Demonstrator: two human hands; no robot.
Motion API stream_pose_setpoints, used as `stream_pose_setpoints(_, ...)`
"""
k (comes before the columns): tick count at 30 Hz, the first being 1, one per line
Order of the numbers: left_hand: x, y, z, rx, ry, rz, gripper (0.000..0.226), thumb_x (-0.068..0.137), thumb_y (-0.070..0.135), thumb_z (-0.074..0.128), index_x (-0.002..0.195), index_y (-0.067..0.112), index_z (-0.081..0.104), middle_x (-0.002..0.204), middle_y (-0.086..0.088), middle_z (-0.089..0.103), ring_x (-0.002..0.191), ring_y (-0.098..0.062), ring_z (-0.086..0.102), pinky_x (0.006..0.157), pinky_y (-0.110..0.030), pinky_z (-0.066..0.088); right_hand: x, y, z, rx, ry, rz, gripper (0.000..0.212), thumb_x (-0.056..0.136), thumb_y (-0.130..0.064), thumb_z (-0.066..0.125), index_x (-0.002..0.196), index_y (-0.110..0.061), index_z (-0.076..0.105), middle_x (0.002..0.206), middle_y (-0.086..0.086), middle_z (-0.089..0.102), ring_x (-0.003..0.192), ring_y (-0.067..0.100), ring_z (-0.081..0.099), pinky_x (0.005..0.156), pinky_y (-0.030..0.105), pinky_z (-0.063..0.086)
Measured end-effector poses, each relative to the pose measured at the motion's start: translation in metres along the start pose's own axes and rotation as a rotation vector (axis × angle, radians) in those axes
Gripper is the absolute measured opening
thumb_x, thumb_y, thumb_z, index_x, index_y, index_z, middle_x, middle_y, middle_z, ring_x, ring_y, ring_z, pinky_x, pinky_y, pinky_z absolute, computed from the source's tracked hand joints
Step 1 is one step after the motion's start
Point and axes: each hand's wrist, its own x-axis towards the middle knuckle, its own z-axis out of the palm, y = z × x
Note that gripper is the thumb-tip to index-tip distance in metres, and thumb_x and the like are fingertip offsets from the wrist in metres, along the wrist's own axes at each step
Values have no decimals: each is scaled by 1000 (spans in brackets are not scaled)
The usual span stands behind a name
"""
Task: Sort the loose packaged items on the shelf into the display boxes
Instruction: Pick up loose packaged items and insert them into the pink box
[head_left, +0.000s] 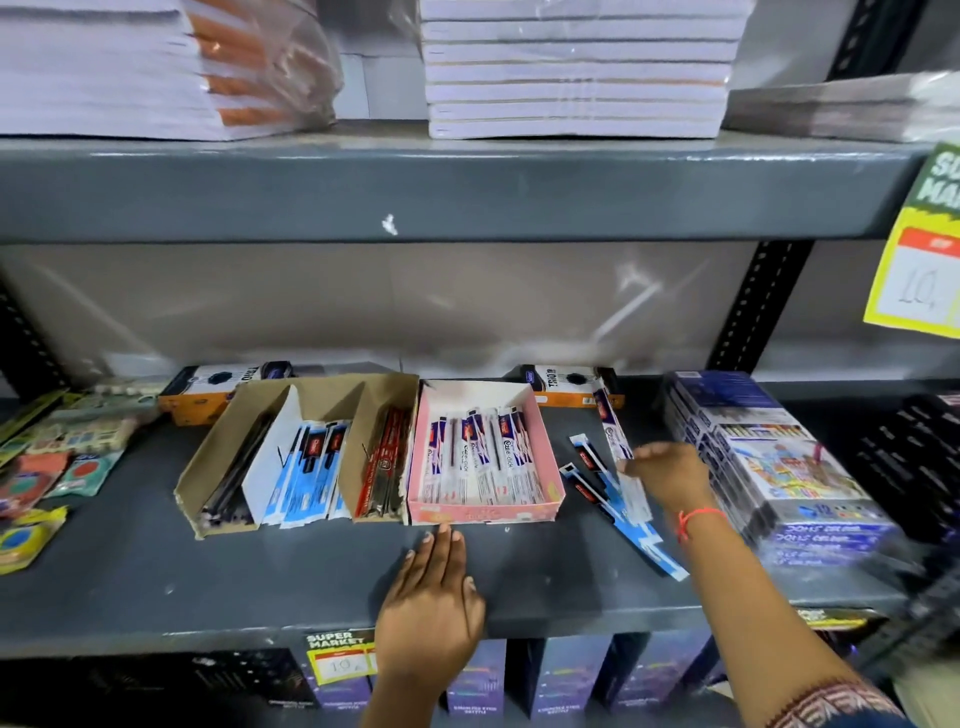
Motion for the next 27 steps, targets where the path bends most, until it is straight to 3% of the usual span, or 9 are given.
stream_pose_setpoints(2,1,0,-1,20,-1,-5,52,76,33,35,103,5,70,107,-8,70,98,-22,67,78,-42,55,-16,-11,2,234,-77,13,29,75,3,69,54,-14,58,45,1,54,44,12,46,40,14,36)
stream_pose_setpoints(4,1,0,-2,32,-3,-9,52,76,32,35,102,4,70,106,-9,71,97,-22,67,79,-42,54,-34,-19,4,395,-183,47,26,76,6,67,58,-12,62,35,-5,53,32,6,39,32,11,31)
stream_pose_setpoints(10,0,3,-8,50,-23,-10,52,77,33,34,102,5,70,105,-9,71,96,-22,68,81,-39,52,-87,-36,7,623,-415,25,17,77,4,66,69,-11,67,51,-5,69,52,8,56,48,13,45)
stream_pose_setpoints(27,-1,2,-12,7,-41,-23,52,79,33,34,104,4,69,107,-8,70,96,-19,67,85,-37,49,-110,-47,14,626,-499,5,16,78,3,66,69,-11,68,55,-4,70,55,9,57,47,12,48)
